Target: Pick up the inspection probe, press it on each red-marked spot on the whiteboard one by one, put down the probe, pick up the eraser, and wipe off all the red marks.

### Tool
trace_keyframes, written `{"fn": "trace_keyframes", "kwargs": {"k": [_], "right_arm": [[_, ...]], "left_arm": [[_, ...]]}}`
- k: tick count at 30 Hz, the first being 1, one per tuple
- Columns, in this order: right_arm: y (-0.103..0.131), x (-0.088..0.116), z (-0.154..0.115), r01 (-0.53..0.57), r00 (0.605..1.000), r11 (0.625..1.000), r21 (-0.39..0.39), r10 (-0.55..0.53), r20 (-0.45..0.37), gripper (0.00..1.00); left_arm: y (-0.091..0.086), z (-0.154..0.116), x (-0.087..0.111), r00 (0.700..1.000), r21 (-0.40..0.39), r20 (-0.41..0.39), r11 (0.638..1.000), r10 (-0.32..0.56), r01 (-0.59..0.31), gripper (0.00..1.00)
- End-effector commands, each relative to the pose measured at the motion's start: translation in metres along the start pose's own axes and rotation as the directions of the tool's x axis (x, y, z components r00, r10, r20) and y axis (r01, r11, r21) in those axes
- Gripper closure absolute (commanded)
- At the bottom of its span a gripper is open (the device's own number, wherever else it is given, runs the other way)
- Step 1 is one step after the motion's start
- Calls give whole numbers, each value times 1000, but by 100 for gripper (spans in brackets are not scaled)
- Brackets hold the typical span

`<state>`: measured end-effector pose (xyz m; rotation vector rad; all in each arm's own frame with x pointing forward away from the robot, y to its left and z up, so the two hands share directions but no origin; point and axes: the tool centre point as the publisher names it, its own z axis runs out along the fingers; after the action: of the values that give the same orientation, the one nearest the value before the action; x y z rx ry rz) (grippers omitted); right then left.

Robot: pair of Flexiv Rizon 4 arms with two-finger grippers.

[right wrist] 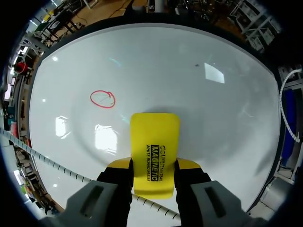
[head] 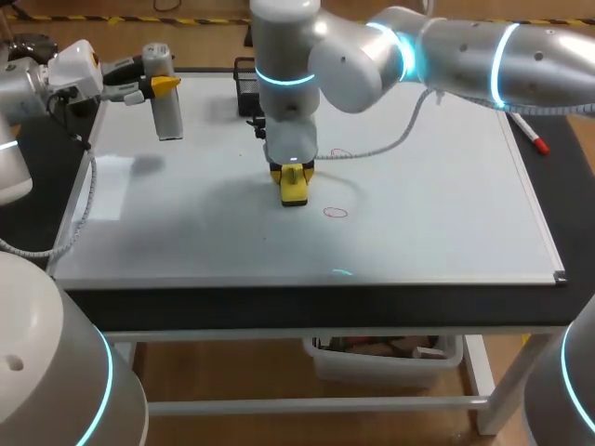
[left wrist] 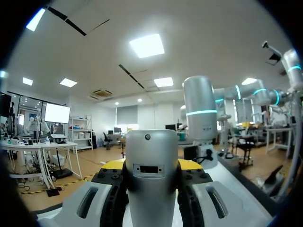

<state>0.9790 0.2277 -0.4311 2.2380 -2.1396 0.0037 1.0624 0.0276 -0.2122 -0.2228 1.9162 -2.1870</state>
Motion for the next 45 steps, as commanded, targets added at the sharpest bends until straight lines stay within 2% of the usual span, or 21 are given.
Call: {"fn": "trace_keyframes", "kwargs": {"k": [1, 25, 36, 45], "right_arm": [[-3, 5, 9, -11, 1000, 1000, -10, 11, -9, 100], [-11, 51, 8, -102, 994, 995, 5, 102, -38, 100], [-21, 66, -30, -108, 993, 993, 53, 110, -50, 100], [-39, 112, -57, -173, 982, 982, 74, 177, -63, 100]], "left_arm": [[-1, 0, 1, 1000, 0, 3, 1000, 3, -3, 100], [-1, 0, 1, 1000, 0, 3, 1000, 3, -3, 100], [-1, 0, 1, 1000, 0, 3, 1000, 3, -3, 100], [-1, 0, 1, 1000, 0, 3, 1000, 3, -3, 100]]}}
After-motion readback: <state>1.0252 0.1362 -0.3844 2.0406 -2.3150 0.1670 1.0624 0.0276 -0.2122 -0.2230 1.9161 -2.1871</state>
